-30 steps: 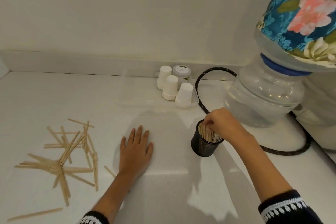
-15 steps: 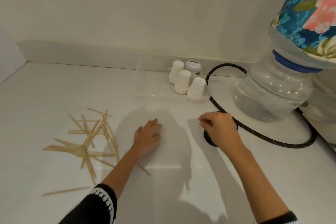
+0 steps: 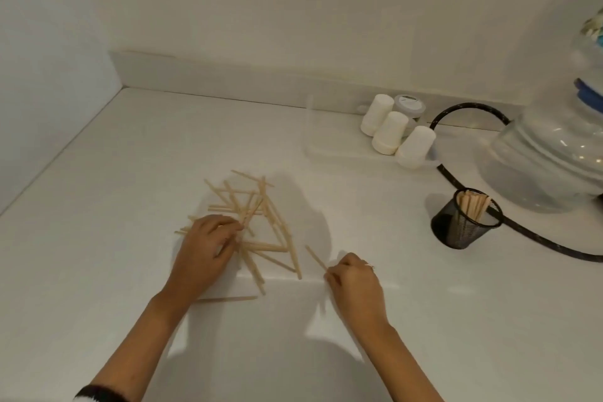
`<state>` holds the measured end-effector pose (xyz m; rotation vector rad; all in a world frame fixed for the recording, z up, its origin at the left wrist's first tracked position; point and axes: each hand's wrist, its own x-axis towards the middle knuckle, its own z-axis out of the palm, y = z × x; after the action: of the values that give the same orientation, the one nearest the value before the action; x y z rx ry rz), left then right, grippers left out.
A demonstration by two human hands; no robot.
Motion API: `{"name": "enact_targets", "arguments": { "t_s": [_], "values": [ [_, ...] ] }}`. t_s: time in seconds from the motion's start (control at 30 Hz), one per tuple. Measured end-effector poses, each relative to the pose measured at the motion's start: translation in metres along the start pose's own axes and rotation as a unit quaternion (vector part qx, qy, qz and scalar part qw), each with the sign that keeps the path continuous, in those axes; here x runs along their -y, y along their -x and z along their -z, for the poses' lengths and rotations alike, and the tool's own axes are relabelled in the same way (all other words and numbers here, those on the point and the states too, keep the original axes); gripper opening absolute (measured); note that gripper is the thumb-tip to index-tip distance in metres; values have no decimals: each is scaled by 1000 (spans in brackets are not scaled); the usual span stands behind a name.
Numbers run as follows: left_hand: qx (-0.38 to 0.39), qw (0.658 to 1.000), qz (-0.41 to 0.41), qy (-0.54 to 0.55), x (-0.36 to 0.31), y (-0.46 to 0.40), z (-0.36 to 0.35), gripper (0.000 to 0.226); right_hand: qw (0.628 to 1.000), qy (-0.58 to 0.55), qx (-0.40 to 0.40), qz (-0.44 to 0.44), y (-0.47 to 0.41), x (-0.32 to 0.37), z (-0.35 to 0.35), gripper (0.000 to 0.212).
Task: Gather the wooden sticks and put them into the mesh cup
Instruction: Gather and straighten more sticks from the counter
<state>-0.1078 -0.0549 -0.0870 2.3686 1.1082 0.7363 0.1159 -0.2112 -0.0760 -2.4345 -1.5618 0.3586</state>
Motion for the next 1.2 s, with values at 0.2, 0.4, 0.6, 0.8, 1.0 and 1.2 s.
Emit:
{"name": "enact_targets", "arguments": {
  "t_s": [0.2,0.4,0.6,0.8,1.0,1.2],
  "values": [
    [42,999,-16,-31,25,46,22,55,995,17,-46,-92,5,23,-5,19],
    [134,990,-41,-28,32,60,17,46,983,38,-30,-178,4,41,-13,23],
    [162,982,-89,-37,30,47,14,12,976,74,-32,-200,6,61,-20,23],
    [168,982,46,69,25,34,27,8,979,6,-52,-198,10,72,-20,19],
    [122,867,267,402,2,33,27,30,953,-248,-81,-155,23,102,-20,6],
    [136,684,368,615,-33,36,9,24,928,-363,-52,-58,28,133,-18,33]
  ]
}}
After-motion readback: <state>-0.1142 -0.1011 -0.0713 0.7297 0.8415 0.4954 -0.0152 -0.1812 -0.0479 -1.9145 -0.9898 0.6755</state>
